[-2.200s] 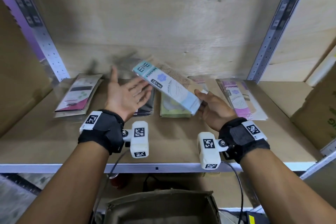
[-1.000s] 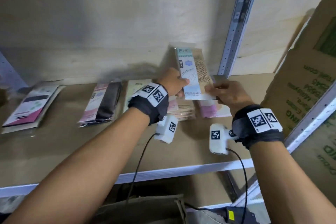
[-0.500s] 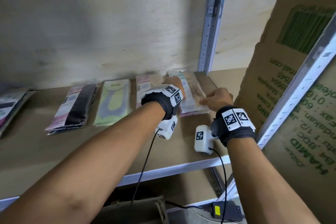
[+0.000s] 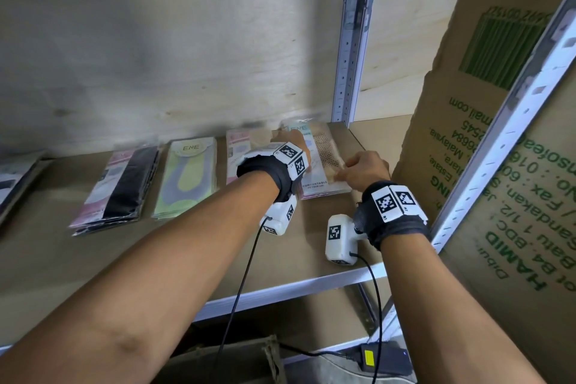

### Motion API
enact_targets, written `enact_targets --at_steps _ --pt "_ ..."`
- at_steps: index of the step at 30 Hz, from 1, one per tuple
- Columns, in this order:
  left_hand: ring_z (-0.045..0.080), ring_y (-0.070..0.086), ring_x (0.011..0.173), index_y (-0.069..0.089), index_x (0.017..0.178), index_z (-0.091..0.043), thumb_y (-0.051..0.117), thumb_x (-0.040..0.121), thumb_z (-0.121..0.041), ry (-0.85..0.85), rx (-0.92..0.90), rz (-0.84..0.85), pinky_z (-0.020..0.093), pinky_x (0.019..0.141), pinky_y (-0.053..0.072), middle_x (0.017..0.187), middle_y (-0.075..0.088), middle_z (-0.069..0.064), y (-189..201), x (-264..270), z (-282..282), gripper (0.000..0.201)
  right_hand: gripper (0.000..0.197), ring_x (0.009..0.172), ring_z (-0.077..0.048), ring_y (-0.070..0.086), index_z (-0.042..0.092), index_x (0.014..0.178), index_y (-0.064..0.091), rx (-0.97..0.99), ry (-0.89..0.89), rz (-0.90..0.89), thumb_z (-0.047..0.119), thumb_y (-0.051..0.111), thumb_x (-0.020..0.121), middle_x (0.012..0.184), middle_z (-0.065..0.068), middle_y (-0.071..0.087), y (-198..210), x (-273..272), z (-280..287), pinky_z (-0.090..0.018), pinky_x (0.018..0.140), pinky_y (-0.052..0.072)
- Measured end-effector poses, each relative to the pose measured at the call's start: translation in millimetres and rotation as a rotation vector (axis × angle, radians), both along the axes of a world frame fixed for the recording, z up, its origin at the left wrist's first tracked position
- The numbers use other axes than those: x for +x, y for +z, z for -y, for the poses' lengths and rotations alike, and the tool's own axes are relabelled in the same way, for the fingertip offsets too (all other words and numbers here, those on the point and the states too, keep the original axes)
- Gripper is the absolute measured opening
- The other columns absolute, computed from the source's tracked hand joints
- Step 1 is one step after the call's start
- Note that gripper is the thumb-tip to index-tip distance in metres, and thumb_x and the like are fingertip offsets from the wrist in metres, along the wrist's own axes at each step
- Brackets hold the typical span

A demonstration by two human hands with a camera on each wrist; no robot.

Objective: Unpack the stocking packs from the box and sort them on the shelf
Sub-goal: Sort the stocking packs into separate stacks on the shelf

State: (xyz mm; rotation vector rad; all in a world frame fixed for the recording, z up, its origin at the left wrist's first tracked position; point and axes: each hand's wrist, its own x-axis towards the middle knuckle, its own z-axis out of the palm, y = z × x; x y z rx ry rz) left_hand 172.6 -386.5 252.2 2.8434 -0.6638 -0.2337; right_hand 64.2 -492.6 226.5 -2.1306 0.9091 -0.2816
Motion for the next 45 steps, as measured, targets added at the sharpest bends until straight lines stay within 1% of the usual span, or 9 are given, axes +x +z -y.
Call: enact_targets --at_steps 3,5,11,17,24,31,36,41,45 --pt "0.021 0.069 0.093 0.063 0.102 -0.005 0.076 0.086 -0.026 0.042 -0.009 0.086 0.026 0.066 0.054 0.092 0.066 0.005 20.6 -2.9 -3.4 0.029 0.038 0.112 -0.029 0.056 0.015 0.113 0.067 -0.051 -0.045 0.027 0.025 0.078 0.077 0.118 -0.010 0.062 5.3 1.7 -3.7 -0.043 0.098 0.050" --pt "0.021 0.072 0.094 0.066 0.107 -0.001 0.073 0.089 -0.027 0.061 -0.104 0.048 0.029 0.077 0.059 0.099 0.070 0.006 40.0 -1.3 -15.5 0.032 0.035 0.118 -0.031 0.054 0.016 0.116 0.066 -0.097 -0.042 0.066 0.022 0.071 0.082 0.122 -0.011 0.061 12.5 4.3 -7.6 -0.046 0.099 0.050" --pt "0.030 0.076 0.071 0.072 0.085 0.000 0.073 0.085 -0.019 0.182 -0.757 -0.130 0.044 0.075 0.063 0.076 0.076 0.017 69.3 20.4 -128.0 0.019 0.011 0.085 -0.020 0.068 0.015 0.094 0.073 -0.078 0.106 0.351 0.014 0.063 0.088 0.091 -0.004 0.074 38.5 16.8 -44.8 -0.037 0.085 0.057" --pt "0.016 0.073 0.055 0.073 0.078 -0.014 0.071 0.088 -0.011 0.425 -0.961 -0.043 0.027 0.056 0.060 0.057 0.072 0.002 21.0 40.4 -290.6 0.010 0.009 0.074 -0.023 0.071 0.019 0.083 0.069 0.022 0.342 0.465 0.013 0.064 0.088 0.074 -0.003 0.074 48.5 32.1 -133.8 -0.044 0.084 0.058" --pt "0.027 0.075 0.073 0.072 0.067 -0.013 0.073 0.082 -0.022 0.669 -0.895 0.048 0.037 0.070 0.061 0.073 0.076 0.011 -9.2 54.0 -442.4 0.018 0.007 0.063 -0.014 0.067 0.015 0.084 0.068 0.119 0.663 0.342 0.011 0.066 0.090 0.073 -0.006 0.072 33.6 49.5 -244.8 -0.028 0.067 0.056" --pt "0.036 0.066 0.105 0.073 0.093 -0.001 0.065 0.086 -0.026 0.771 -0.652 0.068 0.037 0.091 0.050 0.110 0.071 0.021 0.2 56.2 -518.3 0.027 0.009 0.055 -0.020 0.060 0.009 0.086 0.065 0.300 0.804 0.175 0.006 0.062 0.094 0.069 -0.009 0.065 25.3 112.5 -363.7 -0.022 0.046 0.047" --pt "0.031 0.062 0.115 0.058 0.134 -0.001 0.068 0.091 -0.017 0.707 -0.614 0.038 0.027 0.088 0.042 0.129 0.064 0.015 -5.6 51.2 -553.4 0.046 0.021 0.057 -0.026 0.058 0.009 0.080 0.058 0.467 0.812 0.068 -0.002 0.052 0.096 0.072 -0.013 0.061 14.6 154.4 -443.6 -0.032 0.054 0.053" --pt "0.033 0.060 0.117 0.056 0.131 -0.007 0.068 0.091 -0.019 0.610 -0.554 -0.034 0.037 0.102 0.047 0.128 0.064 0.017 -11.8 47.8 -563.2 0.044 0.033 0.039 -0.015 0.042 0.014 0.069 0.039 0.616 0.848 -0.007 0.002 0.031 0.099 0.044 -0.003 0.044 11.7 173.2 -489.5 -0.024 0.044 0.039" --pt "0.033 0.062 0.110 0.067 0.110 -0.003 0.065 0.092 -0.026 0.675 -0.497 -0.058 0.035 0.095 0.047 0.115 0.069 0.018 -15.6 45.0 -567.6 0.029 0.014 0.069 -0.024 0.063 0.011 0.075 0.070 0.361 0.818 0.044 0.006 0.066 0.086 0.072 -0.010 0.066 -2.2 174.0 -498.5 -0.043 0.079 0.059"
